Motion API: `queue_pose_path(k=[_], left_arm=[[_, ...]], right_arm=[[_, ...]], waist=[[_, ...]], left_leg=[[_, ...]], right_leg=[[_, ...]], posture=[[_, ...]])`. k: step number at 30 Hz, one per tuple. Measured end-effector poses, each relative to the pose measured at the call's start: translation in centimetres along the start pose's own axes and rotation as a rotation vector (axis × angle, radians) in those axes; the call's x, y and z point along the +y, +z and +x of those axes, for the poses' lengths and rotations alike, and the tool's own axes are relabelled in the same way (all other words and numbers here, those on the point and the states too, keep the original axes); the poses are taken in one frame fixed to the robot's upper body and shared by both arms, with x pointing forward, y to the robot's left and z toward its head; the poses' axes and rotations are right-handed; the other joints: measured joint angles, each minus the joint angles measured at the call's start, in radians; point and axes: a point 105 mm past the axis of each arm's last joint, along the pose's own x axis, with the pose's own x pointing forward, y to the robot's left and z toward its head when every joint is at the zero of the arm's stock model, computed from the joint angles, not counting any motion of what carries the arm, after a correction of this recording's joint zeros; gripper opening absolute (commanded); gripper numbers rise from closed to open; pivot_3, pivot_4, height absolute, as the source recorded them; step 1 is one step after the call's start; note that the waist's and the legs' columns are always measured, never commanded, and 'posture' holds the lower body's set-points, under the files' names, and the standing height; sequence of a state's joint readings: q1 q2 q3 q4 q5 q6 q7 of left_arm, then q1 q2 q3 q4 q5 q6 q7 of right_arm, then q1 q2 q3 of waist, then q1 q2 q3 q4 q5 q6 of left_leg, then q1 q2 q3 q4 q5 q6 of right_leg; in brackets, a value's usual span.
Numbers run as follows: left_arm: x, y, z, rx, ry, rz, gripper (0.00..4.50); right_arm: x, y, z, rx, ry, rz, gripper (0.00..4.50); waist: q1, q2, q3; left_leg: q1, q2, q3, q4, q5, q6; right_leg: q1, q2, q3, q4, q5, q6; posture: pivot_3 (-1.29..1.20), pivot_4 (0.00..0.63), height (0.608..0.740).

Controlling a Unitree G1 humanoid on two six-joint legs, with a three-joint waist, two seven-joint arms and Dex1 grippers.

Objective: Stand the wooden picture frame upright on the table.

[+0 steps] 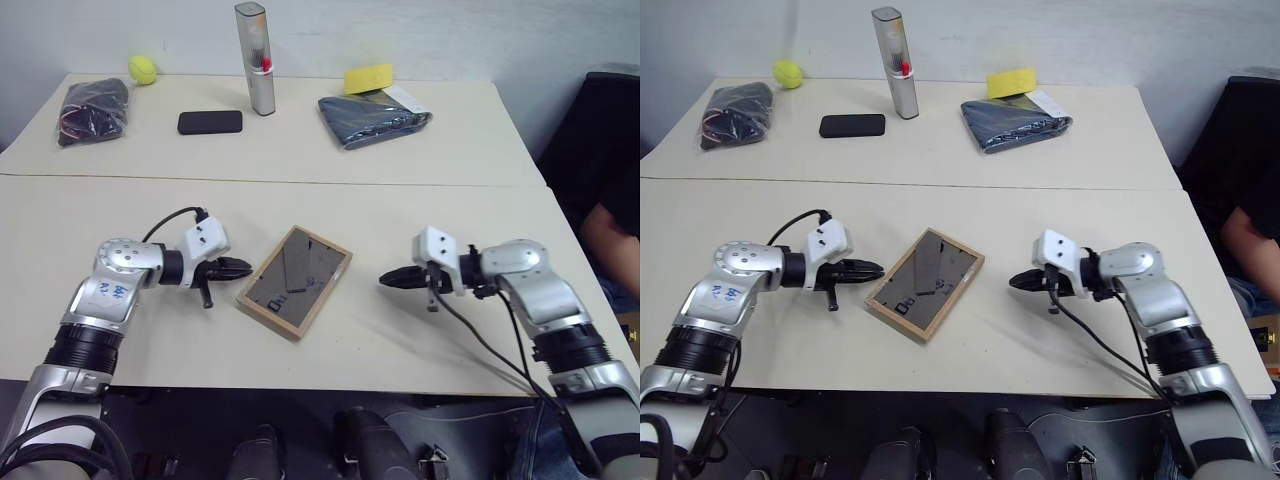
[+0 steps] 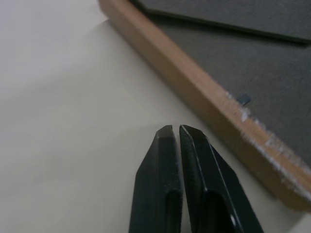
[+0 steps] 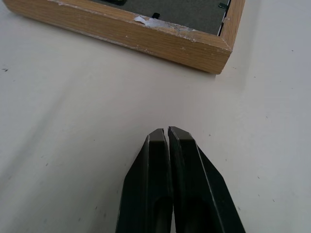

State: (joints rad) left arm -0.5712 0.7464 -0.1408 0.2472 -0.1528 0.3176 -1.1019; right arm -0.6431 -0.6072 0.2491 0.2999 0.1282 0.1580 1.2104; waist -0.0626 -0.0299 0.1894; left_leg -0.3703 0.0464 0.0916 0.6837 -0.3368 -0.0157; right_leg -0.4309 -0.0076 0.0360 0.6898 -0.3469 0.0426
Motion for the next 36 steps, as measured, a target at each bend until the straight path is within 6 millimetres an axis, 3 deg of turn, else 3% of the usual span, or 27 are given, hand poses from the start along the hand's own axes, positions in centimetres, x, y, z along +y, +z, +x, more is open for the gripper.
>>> queue_pose_path(k=[6, 11, 14, 19, 23, 25, 35, 36], left_arm=[[-3.6, 0.0, 0.5, -0.011, -0.182, -0.074, 0.35], [-4.0, -0.3, 0.4, -0.009, -0.185, -0.216, 0.35], [-4.0, -0.6, -0.1, -0.013, -0.178, -0.439, 0.92], [-4.5, -0.7, -1.7, -0.055, -0.214, -0.921, 2.45], [-4.5, -0.1, -1.4, -0.065, -0.224, -1.029, 3.31], [-4.8, 0.5, -0.5, -0.064, -0.259, -1.041, 3.86], [-6.6, 2.5, 3.0, -0.058, -0.363, -0.995, 3.86], [-6.9, 2.7, 3.3, -0.059, -0.378, -0.998, 3.68]], right_arm=[[-0.9, 0.8, 1.8, -0.019, -0.024, -0.016, 0.03], [-1.4, 1.0, 1.9, -0.013, -0.042, -0.031, 0.03], [-1.4, 0.7, 1.2, 0.020, -0.035, -0.067, 0.00], [0.7, 0.2, -0.4, 0.095, 0.069, -0.155, 0.00], [2.0, 0.7, 0.1, 0.109, 0.136, -0.217, 0.00], [2.8, 1.2, 1.3, 0.105, 0.156, -0.251, 0.00], [3.2, 1.7, 3.2, 0.099, 0.135, -0.296, 0.00], [3.2, 1.8, 3.3, 0.097, 0.132, -0.296, 0.00]], waist=[[0.002, 0.000, 0.000], [0.004, 0.000, 0.000], [0.002, 0.000, 0.000], [0.000, 0.000, 0.000], [0.006, 0.000, 0.000], [0.008, 0.000, -0.001], [0.028, 0.004, -0.012], [0.028, 0.003, -0.013]], left_leg=[[0.001, 0.000, -0.001, 0.000, 0.000, 0.000], [0.001, 0.000, -0.001, 0.001, 0.000, 0.000], [0.001, 0.000, -0.001, 0.001, 0.000, 0.000], [0.001, 0.000, -0.001, 0.001, 0.000, 0.000], [0.002, -0.001, -0.002, 0.001, 0.000, -0.001], [0.002, -0.001, -0.002, 0.002, 0.000, -0.001], [0.006, -0.002, -0.002, 0.002, 0.000, 0.000], [0.007, -0.002, -0.002, 0.002, 0.000, 0.000]], right_leg=[[0.001, 0.000, 0.000, 0.000, 0.000, 0.000], [0.001, -0.001, 0.000, 0.000, 0.000, 0.000], [0.001, 0.000, 0.000, 0.001, 0.000, 0.000], [0.001, 0.000, 0.000, 0.001, 0.000, 0.000], [0.002, -0.001, -0.001, 0.002, 0.000, 0.000], [0.002, -0.001, -0.001, 0.002, 0.000, 0.000], [0.007, -0.002, -0.001, 0.000, 0.000, 0.000], [0.008, -0.002, -0.001, 0.000, 0.000, 0.000]], posture=[[0.00, 0.150, 0.740], [0.00, 0.150, 0.740], [0.00, 0.150, 0.740], [0.00, 0.150, 0.740], [0.00, 0.150, 0.740], [0.00, 0.150, 0.740], [0.00, 0.150, 0.740], [0.00, 0.150, 0.740]])
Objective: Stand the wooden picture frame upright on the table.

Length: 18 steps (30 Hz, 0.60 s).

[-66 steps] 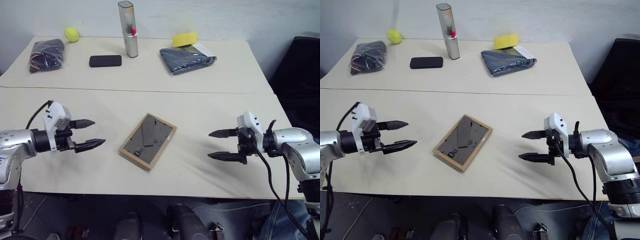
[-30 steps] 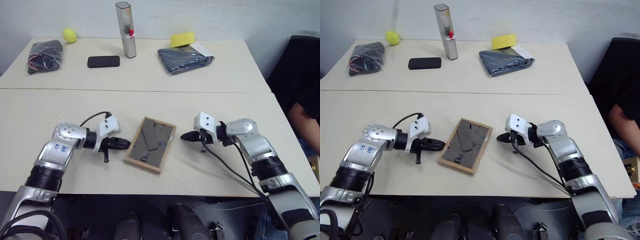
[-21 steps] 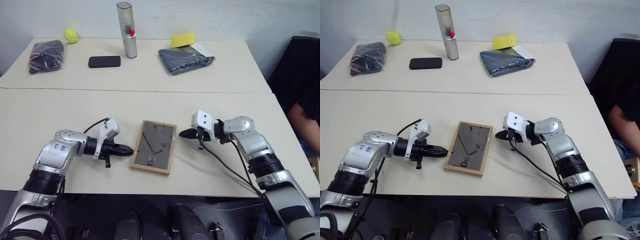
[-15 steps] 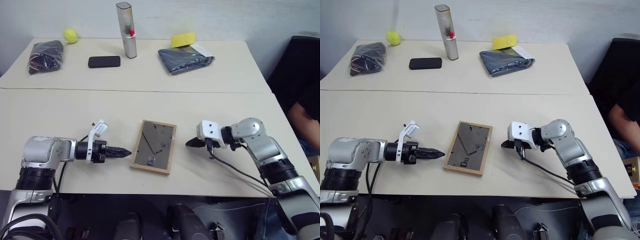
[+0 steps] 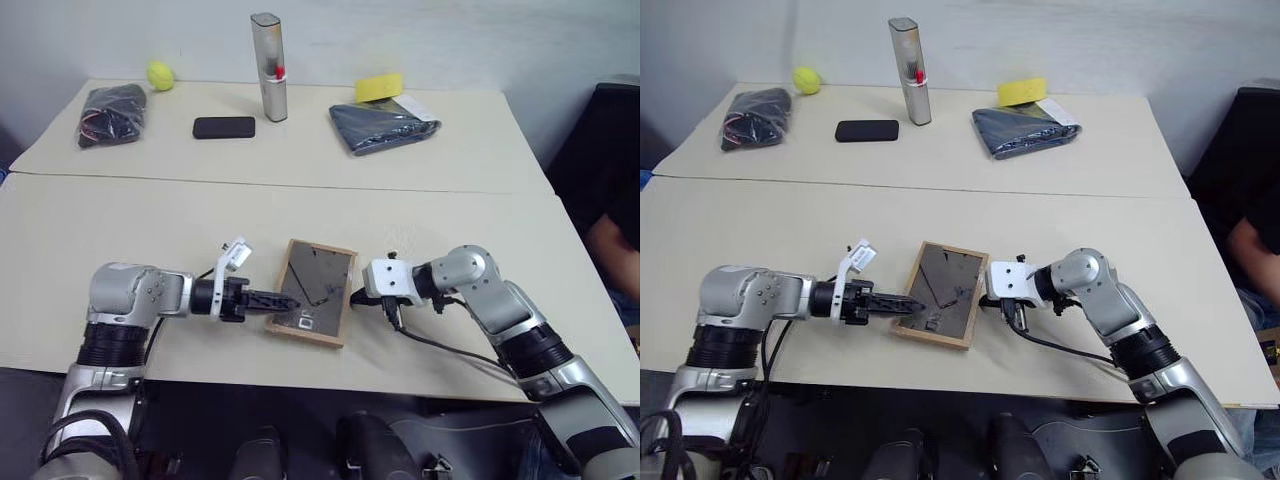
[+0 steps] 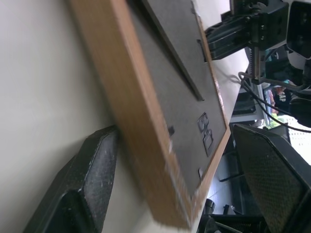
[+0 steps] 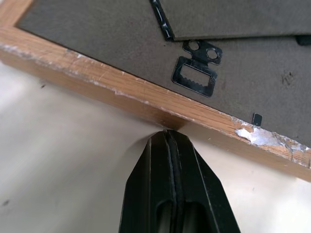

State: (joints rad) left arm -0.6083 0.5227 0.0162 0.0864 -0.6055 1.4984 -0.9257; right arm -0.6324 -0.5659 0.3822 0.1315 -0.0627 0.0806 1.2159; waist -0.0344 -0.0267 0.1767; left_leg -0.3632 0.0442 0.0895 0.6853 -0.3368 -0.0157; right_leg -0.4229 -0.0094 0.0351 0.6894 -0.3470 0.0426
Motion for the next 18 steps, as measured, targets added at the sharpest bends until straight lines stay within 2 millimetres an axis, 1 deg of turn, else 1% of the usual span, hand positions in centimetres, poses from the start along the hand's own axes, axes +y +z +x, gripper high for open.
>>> queue_pose_path(k=[2, 4, 7, 9, 10, 11, 13, 15, 16, 18], left_arm=[[-0.4, -0.2, 1.0, 0.020, -0.028, -0.023, 3.28], [-0.6, -0.7, 1.8, 0.049, -0.056, -0.054, 2.67], [-0.3, -0.9, 1.4, 0.051, -0.049, -0.083, 1.79], [-0.6, -0.7, 0.8, 0.040, -0.077, -0.087, 1.22], [-0.8, -0.5, 0.6, 0.037, -0.087, -0.084, 0.99], [-0.9, -0.3, 0.1, 0.029, -0.086, -0.074, 0.82], [-0.7, 0.1, -0.9, 0.004, -0.060, -0.067, 0.83], [-0.5, 0.5, -1.8, -0.019, -0.034, -0.047, 0.83], [-0.5, 0.7, -2.1, -0.025, -0.025, -0.038, 0.83], [-0.6, 1.0, -2.2, -0.033, -0.021, -0.016, 0.83]], right_arm=[[0.0, 0.1, 0.1, -0.004, -0.005, 0.000, 0.00], [-0.1, 0.2, 0.3, -0.011, -0.009, -0.002, 0.00], [-0.1, 0.3, 0.3, -0.015, -0.019, -0.005, 0.00], [-0.1, 0.1, 0.1, -0.017, -0.028, 0.010, 0.40], [-0.2, -0.1, -0.2, -0.017, -0.033, 0.031, 0.59], [-0.3, -0.5, -0.9, -0.012, -0.040, 0.070, 0.89], [-0.6, -1.2, -2.3, -0.001, -0.056, 0.137, 1.52], [-1.5, -0.9, -3.9, -0.058, -0.089, 0.259, 2.17], [-2.0, -0.2, -4.5, -0.098, -0.100, 0.304, 2.52], [-3.3, 2.3, -5.4, -0.189, -0.113, 0.339, 3.22]], waist=[[0.000, 0.000, 0.000], [-0.002, 0.000, 0.000], [-0.012, 0.000, 0.000], [-0.016, 0.000, 0.000], [-0.017, 0.000, 0.000], [-0.017, 0.000, 0.000], [-0.017, 0.000, 0.000], [-0.022, 0.000, 0.000], [-0.024, 0.001, 0.001], [-0.026, 0.001, 0.001]], left_leg=[[0.000, 0.000, 0.000, 0.000, 0.000, 0.000], [0.000, 0.000, 0.000, 0.000, 0.000, 0.000], [-0.002, 0.001, 0.000, 0.000, 0.001, -0.002], [-0.003, 0.001, 0.000, 0.000, 0.001, -0.002], [-0.003, 0.001, 0.000, 0.000, 0.001, -0.002], [-0.003, 0.001, 0.000, 0.000, 0.001, -0.002], [-0.004, 0.001, 0.000, 0.000, 0.001, -0.002], [-0.004, 0.001, 0.000, 0.000, 0.001, -0.002], [-0.004, 0.001, 0.000, 0.000, 0.001, -0.002], [-0.004, 0.001, 0.000, 0.000, 0.002, -0.003]], right_leg=[[0.000, 0.000, 0.000, 0.000, 0.000, 0.000], [-0.001, 0.001, 0.000, 0.000, 0.000, 0.000], [-0.004, 0.001, 0.001, 0.002, 0.000, 0.000], [-0.004, 0.001, 0.000, 0.002, 0.000, 0.000], [-0.004, 0.001, 0.000, 0.002, 0.000, 0.000], [-0.004, 0.001, 0.000, 0.002, 0.000, 0.000], [-0.005, 0.001, 0.000, 0.002, 0.000, 0.000], [-0.005, 0.001, 0.000, 0.002, 0.000, 0.000], [-0.006, 0.001, 0.000, 0.003, 0.000, 0.000], [-0.006, 0.002, 0.000, 0.003, 0.000, -0.001]], posture=[[0.00, 0.150, 0.740], [0.00, 0.150, 0.740], [0.00, 0.150, 0.740], [0.00, 0.150, 0.740], [0.00, 0.150, 0.740], [0.00, 0.150, 0.740], [0.00, 0.150, 0.740], [0.00, 0.150, 0.740], [0.00, 0.150, 0.740], [0.00, 0.150, 0.740]])
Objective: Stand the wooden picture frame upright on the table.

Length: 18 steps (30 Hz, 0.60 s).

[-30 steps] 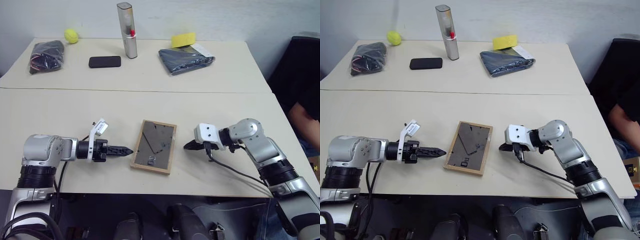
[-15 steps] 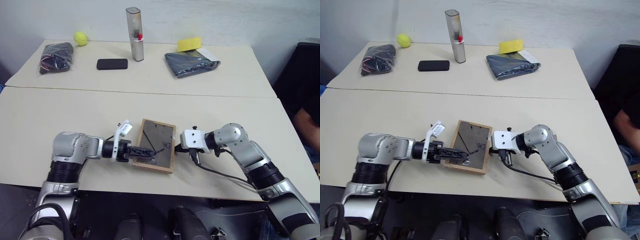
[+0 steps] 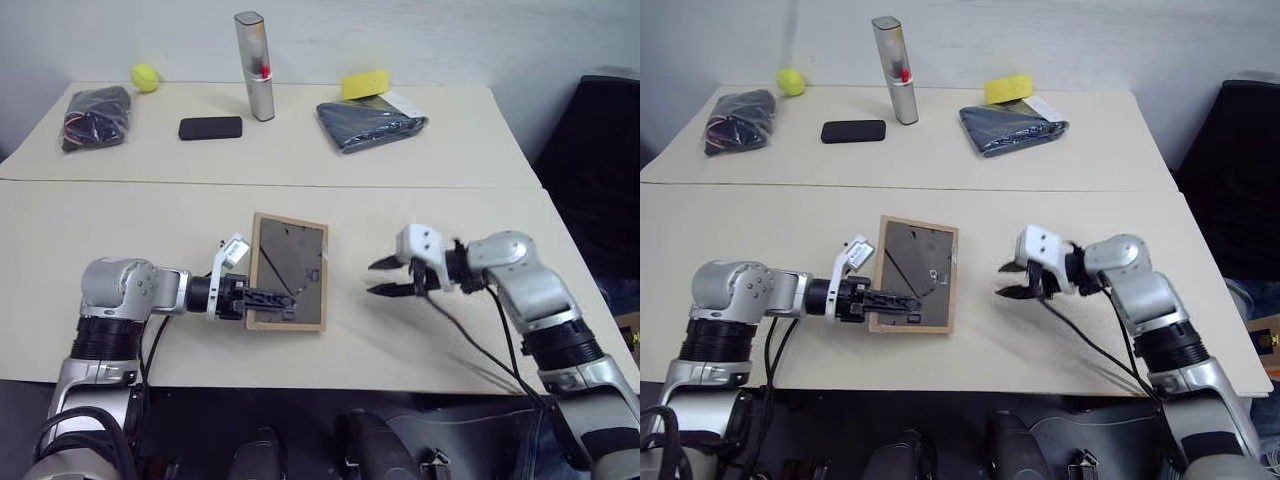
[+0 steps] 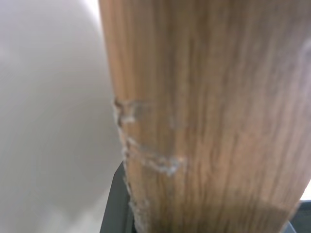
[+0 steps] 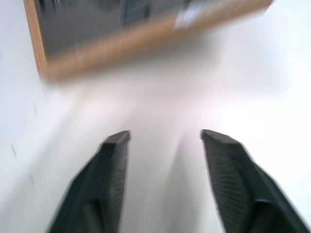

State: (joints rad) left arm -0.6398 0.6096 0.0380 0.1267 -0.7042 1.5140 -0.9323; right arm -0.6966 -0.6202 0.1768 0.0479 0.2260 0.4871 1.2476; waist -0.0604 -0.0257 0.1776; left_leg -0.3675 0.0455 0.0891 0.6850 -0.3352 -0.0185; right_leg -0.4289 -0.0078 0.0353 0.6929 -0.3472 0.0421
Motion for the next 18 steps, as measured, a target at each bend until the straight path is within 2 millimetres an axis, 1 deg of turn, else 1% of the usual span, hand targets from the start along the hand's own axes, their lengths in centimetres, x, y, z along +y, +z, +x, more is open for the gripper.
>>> queue_pose_path(k=[2, 4, 7, 9, 11, 16, 18], left_arm=[[-0.2, 0.3, 0.0, -0.005, 0.001, 0.016, 0.83], [-0.4, 0.6, -0.1, -0.009, 0.005, 0.046, 0.83], [-1.2, 0.9, 0.1, 0.006, 0.000, 0.114, 0.83], [-1.8, 0.9, 0.2, 0.016, -0.010, 0.154, 0.83], [-1.7, 0.7, 0.0, 0.036, 0.010, 0.172, 0.83], [-1.4, 0.4, 0.1, 0.061, 0.027, 0.187, 0.83], [-1.4, 0.4, 0.2, 0.058, 0.024, 0.196, 0.83]], right_arm=[[0.1, 1.8, 0.2, -0.055, 0.015, 0.014, 3.90], [0.4, 3.5, 1.1, -0.126, 0.044, 0.056, 4.49], [1.0, 5.0, 2.7, -0.193, 0.083, 0.113, 4.50], [1.4, 5.3, 3.7, -0.214, 0.093, 0.145, 4.50], [1.7, 5.5, 4.4, -0.227, 0.111, 0.160, 4.50], [2.2, 5.9, 5.2, -0.245, 0.130, 0.163, 4.50], [2.7, 6.4, 5.3, -0.262, 0.158, 0.166, 4.50]], waist=[[0.003, 0.000, 0.000], [0.003, 0.000, 0.000], [0.005, 0.000, 0.000], [0.005, 0.000, 0.000], [0.004, 0.000, 0.000], [0.004, 0.000, 0.000], [0.004, 0.000, 0.000]], left_leg=[[-0.001, 0.000, -0.001, 0.000, 0.000, 0.000], [-0.001, 0.000, -0.001, 0.000, 0.000, 0.000], [-0.002, 0.000, -0.001, -0.001, 0.000, 0.000], [-0.003, 0.000, -0.001, -0.001, 0.000, 0.000], [-0.003, 0.000, -0.001, -0.001, 0.000, 0.000], [-0.003, 0.000, -0.001, -0.001, 0.000, 0.000], [-0.003, 0.000, -0.001, -0.001, 0.000, 0.000]], right_leg=[[0.000, 0.000, -0.001, -0.001, 0.000, 0.000], [-0.001, 0.000, -0.001, -0.001, 0.000, 0.000], [-0.001, 0.000, -0.001, -0.001, 0.000, 0.000], [-0.001, -0.001, -0.001, -0.001, 0.000, 0.000], [-0.001, -0.001, -0.001, -0.002, 0.000, 0.000], [-0.002, -0.001, -0.001, -0.001, 0.000, 0.000], [-0.002, -0.001, -0.001, -0.001, 0.000, 0.000]], posture=[[0.00, 0.150, 0.740], [0.00, 0.150, 0.740], [0.00, 0.150, 0.740], [0.00, 0.150, 0.740], [0.00, 0.150, 0.740], [0.00, 0.150, 0.740], [0.00, 0.150, 0.740]])
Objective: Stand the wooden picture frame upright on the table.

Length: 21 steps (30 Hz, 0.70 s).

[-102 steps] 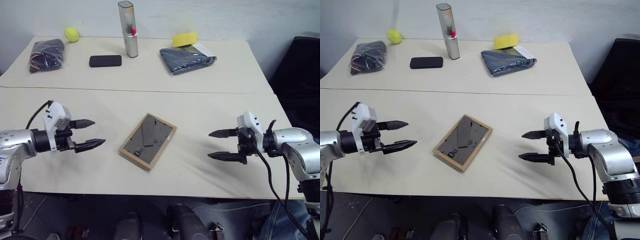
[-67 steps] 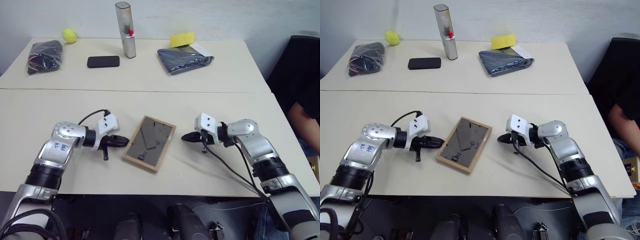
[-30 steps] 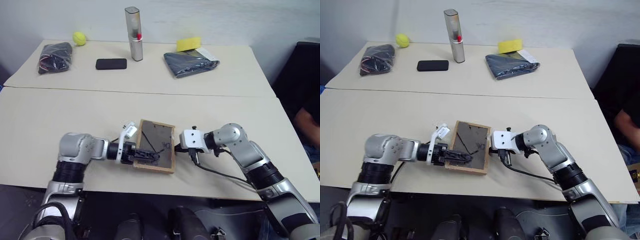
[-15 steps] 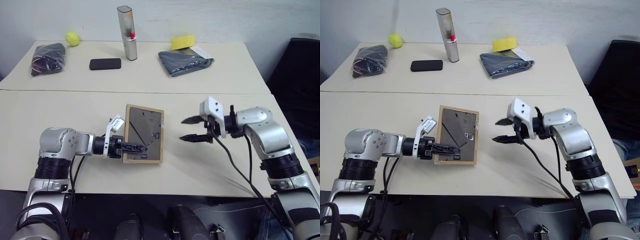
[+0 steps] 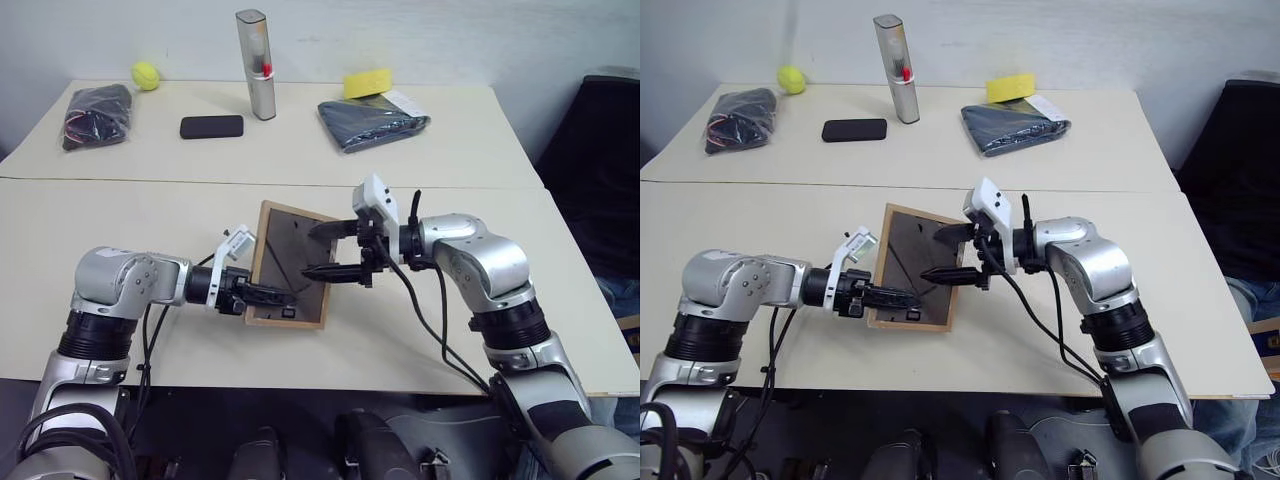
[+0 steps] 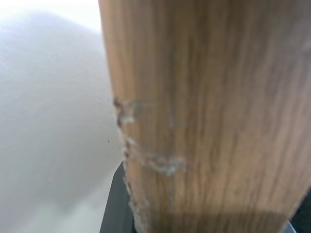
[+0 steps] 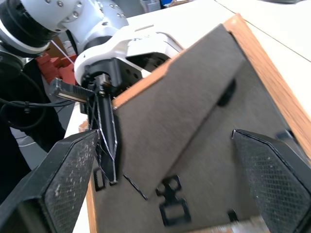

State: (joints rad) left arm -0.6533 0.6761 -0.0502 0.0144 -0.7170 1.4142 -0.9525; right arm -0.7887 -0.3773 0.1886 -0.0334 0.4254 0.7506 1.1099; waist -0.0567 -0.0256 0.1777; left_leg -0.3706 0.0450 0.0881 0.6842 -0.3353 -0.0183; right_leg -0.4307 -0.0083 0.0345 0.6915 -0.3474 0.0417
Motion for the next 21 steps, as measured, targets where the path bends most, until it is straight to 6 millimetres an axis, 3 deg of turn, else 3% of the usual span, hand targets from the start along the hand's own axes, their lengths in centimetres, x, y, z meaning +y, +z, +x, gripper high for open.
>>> queue_pose_path(k=[5, 9, 12, 15, 18, 21], left_arm=[[0.6, 0.2, -0.1, -0.023, 0.005, -0.006, 0.83], [0.8, 0.2, -0.4, -0.030, 0.011, -0.003, 0.83], [1.0, 0.2, -0.6, -0.039, 0.013, -0.010, 0.83], [0.9, 0.1, -0.5, -0.034, -0.002, -0.010, 0.83], [0.6, 0.2, -0.1, -0.015, -0.013, 0.004, 0.83], [0.5, 0.1, 0.0, -0.002, -0.011, 0.009, 0.83]], right_arm=[[2.9, 2.4, -0.5, -0.076, 0.139, -0.007, 4.50], [2.7, 2.2, -2.5, -0.075, 0.101, 0.022, 4.50], [2.2, 1.9, -2.8, -0.050, 0.056, 0.013, 4.50], [1.4, 0.9, -2.2, 0.001, 0.012, -0.015, 4.50], [0.2, -0.3, -0.3, 0.012, -0.015, 0.011, 4.50], [-0.2, 0.0, 1.0, -0.007, -0.020, -0.001, 4.50]], waist=[[0.001, 0.000, 0.000], [0.003, 0.000, 0.000], [-0.001, 0.000, 0.000], [-0.004, 0.000, 0.000], [-0.004, 0.000, 0.000], [-0.002, 0.000, 0.000]], left_leg=[[0.000, 0.000, 0.000, 0.000, 0.000, 0.000], [0.000, 0.000, -0.001, 0.000, 0.000, 0.001], [0.000, 0.000, 0.000, 0.000, 0.000, 0.001], [0.000, 0.000, 0.000, -0.001, 0.000, 0.001], [0.000, 0.000, 0.000, -0.001, 0.000, 0.001], [-0.002, 0.000, 0.000, -0.001, 0.000, 0.001]], right_leg=[[0.000, 0.000, 0.000, -0.001, 0.000, 0.000], [0.000, 0.000, -0.001, -0.002, 0.000, 0.000], [0.000, 0.000, 0.000, -0.001, 0.000, 0.000], [0.000, 0.000, 0.000, -0.001, 0.000, 0.000], [0.000, 0.000, 0.000, -0.001, 0.000, 0.000], [-0.002, 0.000, 0.000, -0.001, 0.000, 0.000]], posture=[[0.00, 0.150, 0.740], [0.00, 0.150, 0.740], [0.00, 0.150, 0.740], [0.00, 0.150, 0.740], [0.00, 0.150, 0.740], [0.00, 0.150, 0.740]])
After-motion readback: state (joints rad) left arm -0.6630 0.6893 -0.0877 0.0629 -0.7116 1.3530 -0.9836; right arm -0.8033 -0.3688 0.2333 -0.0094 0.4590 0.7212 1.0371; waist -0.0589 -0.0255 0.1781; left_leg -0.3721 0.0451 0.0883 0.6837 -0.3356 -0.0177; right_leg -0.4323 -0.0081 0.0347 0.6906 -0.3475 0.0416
